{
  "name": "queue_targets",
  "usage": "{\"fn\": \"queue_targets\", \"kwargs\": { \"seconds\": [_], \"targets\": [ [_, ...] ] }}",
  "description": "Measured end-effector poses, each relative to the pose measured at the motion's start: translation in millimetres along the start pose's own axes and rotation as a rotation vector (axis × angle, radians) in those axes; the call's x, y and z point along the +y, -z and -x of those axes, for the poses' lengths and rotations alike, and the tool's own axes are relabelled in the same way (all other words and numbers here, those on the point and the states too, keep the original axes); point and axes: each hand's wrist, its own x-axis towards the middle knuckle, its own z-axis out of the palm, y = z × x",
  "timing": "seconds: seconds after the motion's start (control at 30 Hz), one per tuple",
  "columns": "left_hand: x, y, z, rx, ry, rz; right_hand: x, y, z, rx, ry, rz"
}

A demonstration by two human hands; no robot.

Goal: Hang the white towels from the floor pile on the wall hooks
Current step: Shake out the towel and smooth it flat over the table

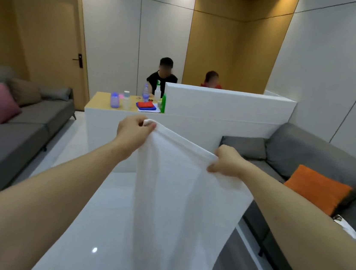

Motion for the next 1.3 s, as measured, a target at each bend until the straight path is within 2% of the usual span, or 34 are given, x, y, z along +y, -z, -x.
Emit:
{"fn": "queue_targets", "kwargs": {
  "seconds": [0.2,0.4,0.57,0.77,1.03,1.3],
  "targets": [
    [-12,-20,-91,0.076,0.045,-0.036,20,24,-100,0.251,-0.079,0.189],
    [-7,-34,-139,0.177,-0.014,0.05,60,40,-139,0.459,-0.112,0.02],
    [-30,-61,-122,0.166,0.004,0.038,93,11,-130,0.495,-0.084,0.015],
    [-80,-100,-19,0.105,0.133,-0.101,146,-56,-68,0.347,-0.138,-0.05],
    [-102,-147,208,0.05,0.379,-0.221,246,-164,57,0.097,-0.089,-0.138],
    [-125,-172,402,-0.191,0.655,-0.341,331,-266,207,-0.192,-0.159,-0.111]
  ]
}}
